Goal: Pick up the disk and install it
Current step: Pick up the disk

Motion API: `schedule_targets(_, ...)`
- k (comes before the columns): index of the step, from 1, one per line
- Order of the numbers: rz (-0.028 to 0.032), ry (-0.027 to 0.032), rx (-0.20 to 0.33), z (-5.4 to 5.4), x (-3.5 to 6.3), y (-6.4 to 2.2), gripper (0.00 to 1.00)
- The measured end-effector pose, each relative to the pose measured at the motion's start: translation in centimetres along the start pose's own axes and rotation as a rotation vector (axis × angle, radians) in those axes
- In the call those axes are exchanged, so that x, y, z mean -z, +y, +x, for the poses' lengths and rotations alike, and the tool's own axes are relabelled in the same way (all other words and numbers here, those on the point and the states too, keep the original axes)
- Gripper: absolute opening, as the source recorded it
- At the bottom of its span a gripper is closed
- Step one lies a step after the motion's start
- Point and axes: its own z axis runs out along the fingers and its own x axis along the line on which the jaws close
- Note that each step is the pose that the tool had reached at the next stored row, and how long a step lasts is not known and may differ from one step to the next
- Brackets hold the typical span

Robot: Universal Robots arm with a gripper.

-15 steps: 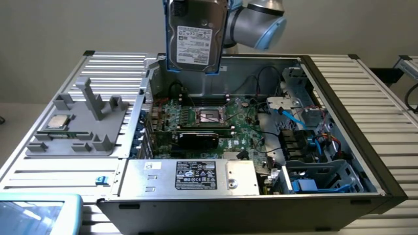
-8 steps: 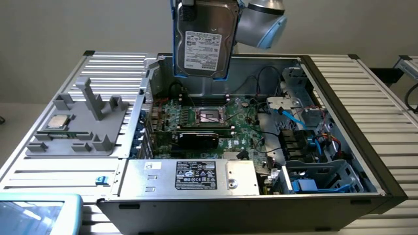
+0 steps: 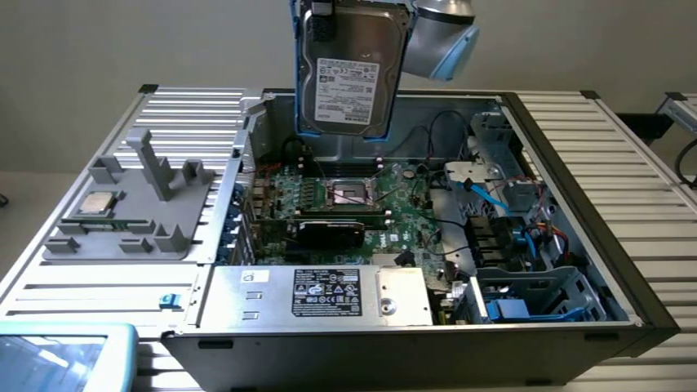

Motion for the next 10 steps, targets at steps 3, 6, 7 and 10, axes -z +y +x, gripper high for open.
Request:
schedule_targets(3,0.0,-0.0002,0.0,0.0,0.0,0.0,0.37)
schedule_targets(6,0.0001,0.0009,0.001,-0.3,0.01,0.14,0.37)
schedule_targets(7,0.0001,0.002,0.001,-0.5,0.01,0.24,0.37)
schedule_targets(10,-0.0005,0.0044,0.001,-1.6,0.03,0.65,0.37)
